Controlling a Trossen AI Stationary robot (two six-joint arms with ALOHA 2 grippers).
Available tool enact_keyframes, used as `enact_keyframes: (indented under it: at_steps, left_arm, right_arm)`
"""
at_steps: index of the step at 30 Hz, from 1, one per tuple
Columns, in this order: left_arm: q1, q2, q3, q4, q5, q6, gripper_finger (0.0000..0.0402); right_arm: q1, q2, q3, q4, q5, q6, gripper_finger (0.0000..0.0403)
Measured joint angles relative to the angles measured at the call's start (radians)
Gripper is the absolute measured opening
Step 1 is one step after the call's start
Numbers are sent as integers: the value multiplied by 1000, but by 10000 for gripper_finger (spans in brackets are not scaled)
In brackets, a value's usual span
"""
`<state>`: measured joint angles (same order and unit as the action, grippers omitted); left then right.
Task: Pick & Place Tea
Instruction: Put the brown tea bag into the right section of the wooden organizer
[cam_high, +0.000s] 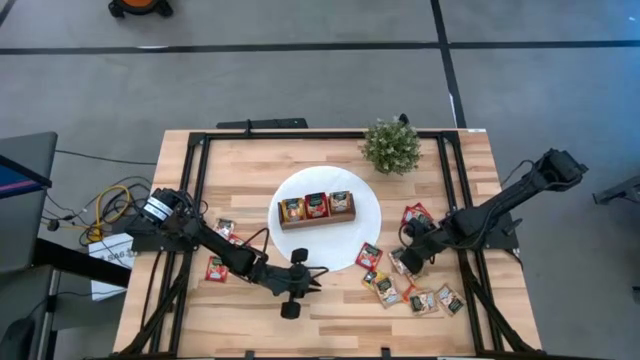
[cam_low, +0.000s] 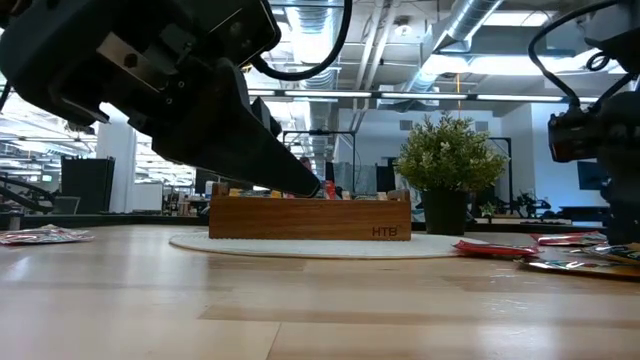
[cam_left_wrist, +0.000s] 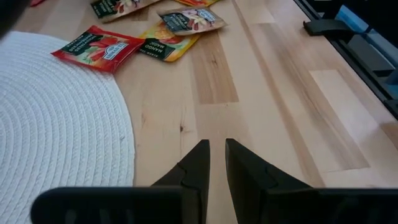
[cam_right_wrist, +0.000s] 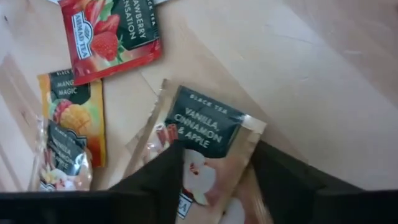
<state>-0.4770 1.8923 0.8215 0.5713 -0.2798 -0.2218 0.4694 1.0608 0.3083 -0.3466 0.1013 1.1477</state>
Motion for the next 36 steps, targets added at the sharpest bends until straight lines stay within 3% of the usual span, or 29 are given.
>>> enact_keyframes:
  at_steps: [7,9,12,18,25,30,36]
  left_arm:
    - [0,0,0,0,-2,-14,41]
    - [0,0,0,0,-3,-16,41]
    - [0,0,0,0,-15,-26,41]
    - [-1,-17,0,21,-166,-32,41]
    - [-4,-80,0,18,-172,-31,41]
    - [-8,-98,0,-25,-189,-21,41]
    - [-8,-98,0,-55,-188,-22,41]
  right_arm:
    - [1,10,-1,18,-4,-93,27]
    - [2,8,-1,43,20,-122,8]
    - [2,-11,3,86,70,-157,11]
    - [2,-55,12,266,239,-312,3]
    - [-41,-18,13,569,448,-632,0]
    - [-162,97,14,871,441,-889,0]
    - [-360,332,14,1294,253,-1101,0]
